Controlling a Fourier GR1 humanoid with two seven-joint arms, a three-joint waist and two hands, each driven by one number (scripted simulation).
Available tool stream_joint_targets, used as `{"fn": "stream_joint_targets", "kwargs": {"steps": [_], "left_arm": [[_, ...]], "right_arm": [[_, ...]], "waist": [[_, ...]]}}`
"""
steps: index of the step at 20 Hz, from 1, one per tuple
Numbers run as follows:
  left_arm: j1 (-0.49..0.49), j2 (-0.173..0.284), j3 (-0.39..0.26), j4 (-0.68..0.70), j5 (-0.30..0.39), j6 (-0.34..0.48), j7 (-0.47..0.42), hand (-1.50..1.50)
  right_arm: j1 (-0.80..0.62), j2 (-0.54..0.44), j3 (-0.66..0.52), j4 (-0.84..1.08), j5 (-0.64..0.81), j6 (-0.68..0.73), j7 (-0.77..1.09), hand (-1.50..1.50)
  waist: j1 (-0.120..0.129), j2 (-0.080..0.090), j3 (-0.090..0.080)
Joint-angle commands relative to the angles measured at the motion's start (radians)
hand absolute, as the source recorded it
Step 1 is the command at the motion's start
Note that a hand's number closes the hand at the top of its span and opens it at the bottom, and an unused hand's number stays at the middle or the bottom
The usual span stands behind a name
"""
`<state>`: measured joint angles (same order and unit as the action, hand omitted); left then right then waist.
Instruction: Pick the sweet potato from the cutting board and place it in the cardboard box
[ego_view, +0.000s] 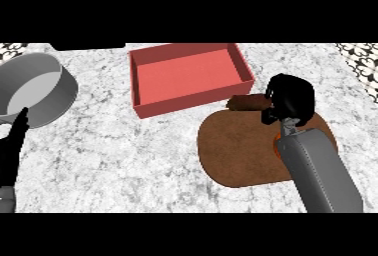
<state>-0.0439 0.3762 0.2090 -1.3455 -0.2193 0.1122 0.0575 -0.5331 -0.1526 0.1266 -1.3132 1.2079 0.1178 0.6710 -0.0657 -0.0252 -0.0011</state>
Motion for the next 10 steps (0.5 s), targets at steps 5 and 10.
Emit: {"fn": "stream_joint_targets", "kwargs": {"steps": [5, 10], "left_arm": [[-0.041, -0.024, -0.046, -0.048, -0.017, -0.019, 0.058, 0.00], [-0.046, -0.004, -0.021, -0.056, -0.009, -0.038, 0.065, 0.00]], "right_arm": [[0.064, 0.008, 0.107, -0.427, 0.108, 0.023, 0.104, 1.50], [-0.092, 0.126, 0.107, -0.373, 0.099, 0.075, 0.156, 1.50]], "waist": [[0.051, 0.018, 0.001], [0.072, 0.024, 0.001]]}}
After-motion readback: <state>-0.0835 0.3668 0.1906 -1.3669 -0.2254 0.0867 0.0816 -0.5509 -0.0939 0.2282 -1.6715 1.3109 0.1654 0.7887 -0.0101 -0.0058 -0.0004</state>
